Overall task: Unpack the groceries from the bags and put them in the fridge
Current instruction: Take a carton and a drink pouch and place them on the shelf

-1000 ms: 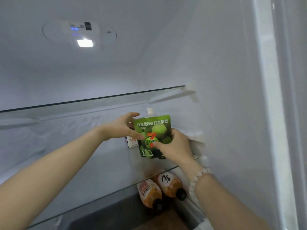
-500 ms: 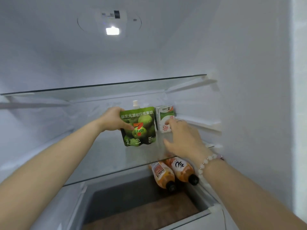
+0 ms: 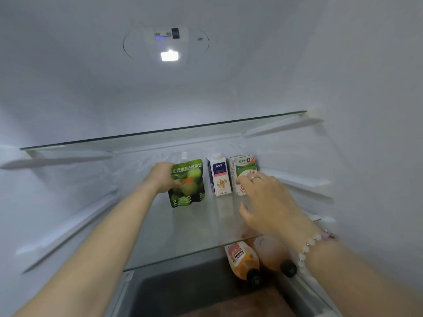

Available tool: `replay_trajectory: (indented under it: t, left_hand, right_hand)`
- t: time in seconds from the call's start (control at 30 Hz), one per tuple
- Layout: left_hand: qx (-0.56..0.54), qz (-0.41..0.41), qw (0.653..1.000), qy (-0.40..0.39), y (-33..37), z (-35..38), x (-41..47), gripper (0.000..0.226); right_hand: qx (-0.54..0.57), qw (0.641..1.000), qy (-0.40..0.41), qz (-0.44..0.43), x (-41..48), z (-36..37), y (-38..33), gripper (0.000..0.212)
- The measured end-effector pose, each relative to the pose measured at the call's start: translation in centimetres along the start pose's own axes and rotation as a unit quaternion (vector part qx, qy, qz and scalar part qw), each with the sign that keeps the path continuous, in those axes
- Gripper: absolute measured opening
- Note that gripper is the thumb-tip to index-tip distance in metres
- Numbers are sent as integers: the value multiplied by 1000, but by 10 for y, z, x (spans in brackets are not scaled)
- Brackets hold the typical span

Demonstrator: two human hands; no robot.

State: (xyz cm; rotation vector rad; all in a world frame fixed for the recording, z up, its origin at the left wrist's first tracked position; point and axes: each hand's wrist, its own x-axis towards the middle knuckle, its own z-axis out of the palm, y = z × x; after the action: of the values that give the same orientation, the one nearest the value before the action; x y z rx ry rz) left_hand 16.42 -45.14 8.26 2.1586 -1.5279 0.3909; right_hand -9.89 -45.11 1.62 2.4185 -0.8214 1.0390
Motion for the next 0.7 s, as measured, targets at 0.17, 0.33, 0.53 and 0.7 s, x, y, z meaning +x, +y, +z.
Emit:
replay_trajectory:
  t: [0.17,0.33,0.53,0.7]
  left_hand:
    - [50,4,999,11,12,17,18,50]
    - [104,-45,993,30,11,27,26,61]
    - [126,-52,989,65,14,26,20,70]
    - [166,-19,984,69,17,7,-9,60]
  right_hand:
    - [38,999,7,35,0,4,4,41]
    - [62,997,13,54,-1,5,6,25]
    - [80,993,31,82,-3,6,9,17]
    - [62,992,30,101,-4,5,7,13]
